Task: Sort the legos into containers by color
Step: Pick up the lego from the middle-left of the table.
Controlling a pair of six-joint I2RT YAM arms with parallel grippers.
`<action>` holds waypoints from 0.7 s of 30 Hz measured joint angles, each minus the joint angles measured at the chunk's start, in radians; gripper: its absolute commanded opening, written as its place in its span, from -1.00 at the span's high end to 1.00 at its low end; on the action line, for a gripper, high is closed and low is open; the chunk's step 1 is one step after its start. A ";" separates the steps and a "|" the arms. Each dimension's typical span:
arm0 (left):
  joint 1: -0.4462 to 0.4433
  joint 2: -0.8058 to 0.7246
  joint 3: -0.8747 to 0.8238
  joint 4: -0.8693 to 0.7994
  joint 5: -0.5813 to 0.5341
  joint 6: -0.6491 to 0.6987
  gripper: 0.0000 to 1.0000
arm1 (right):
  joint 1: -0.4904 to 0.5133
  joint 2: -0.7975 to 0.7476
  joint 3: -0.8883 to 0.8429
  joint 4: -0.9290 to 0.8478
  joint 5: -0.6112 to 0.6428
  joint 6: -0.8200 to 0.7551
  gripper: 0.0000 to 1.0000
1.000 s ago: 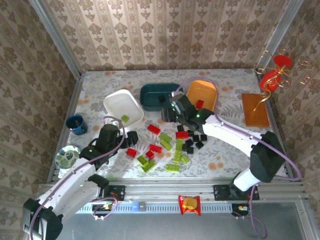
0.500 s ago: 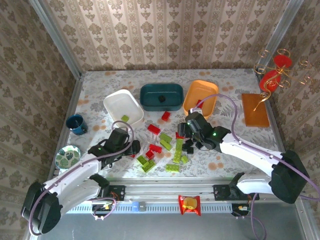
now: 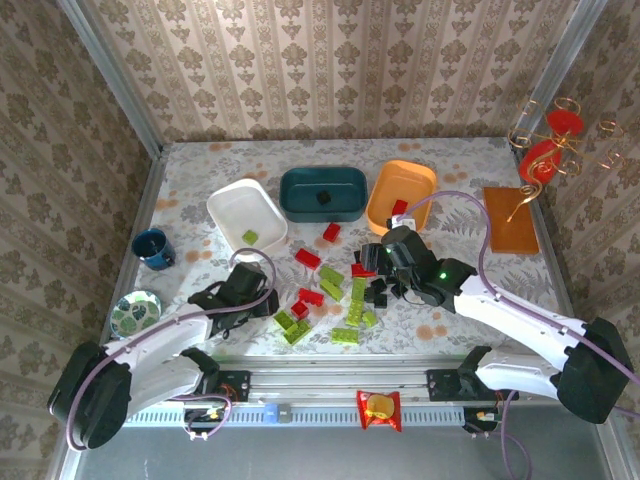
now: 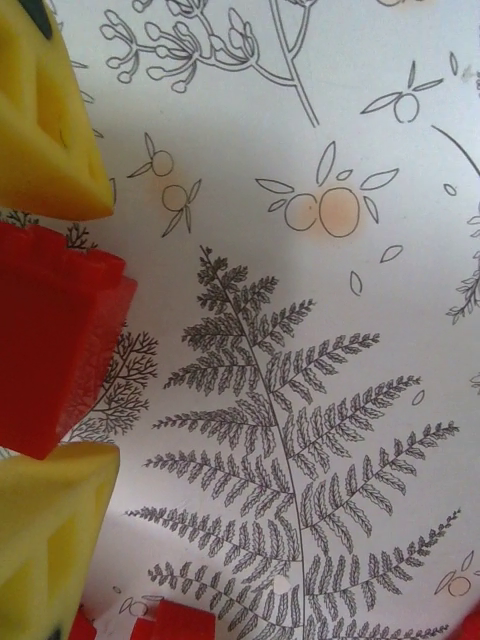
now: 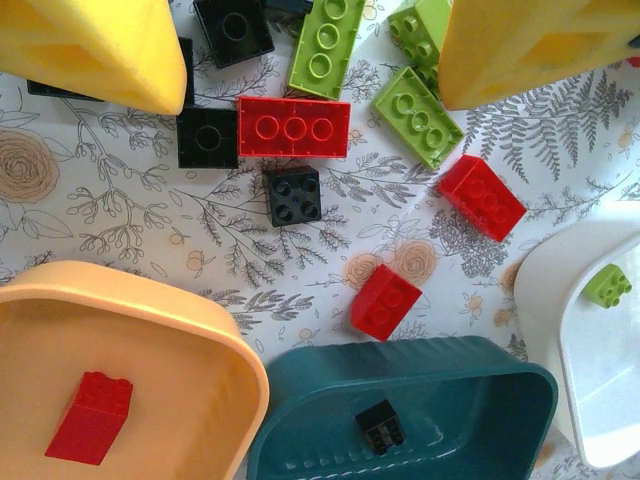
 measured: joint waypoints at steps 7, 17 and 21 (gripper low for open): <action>-0.001 0.019 0.000 0.027 -0.006 -0.005 0.09 | 0.000 -0.005 0.000 0.000 0.000 0.000 -0.38; -0.014 -0.041 0.003 0.000 -0.010 -0.005 0.22 | 0.000 -0.007 -0.018 0.001 0.027 0.012 -0.39; -0.019 -0.065 0.059 -0.016 -0.009 -0.003 0.23 | 0.000 -0.032 -0.039 -0.002 0.052 0.031 -0.39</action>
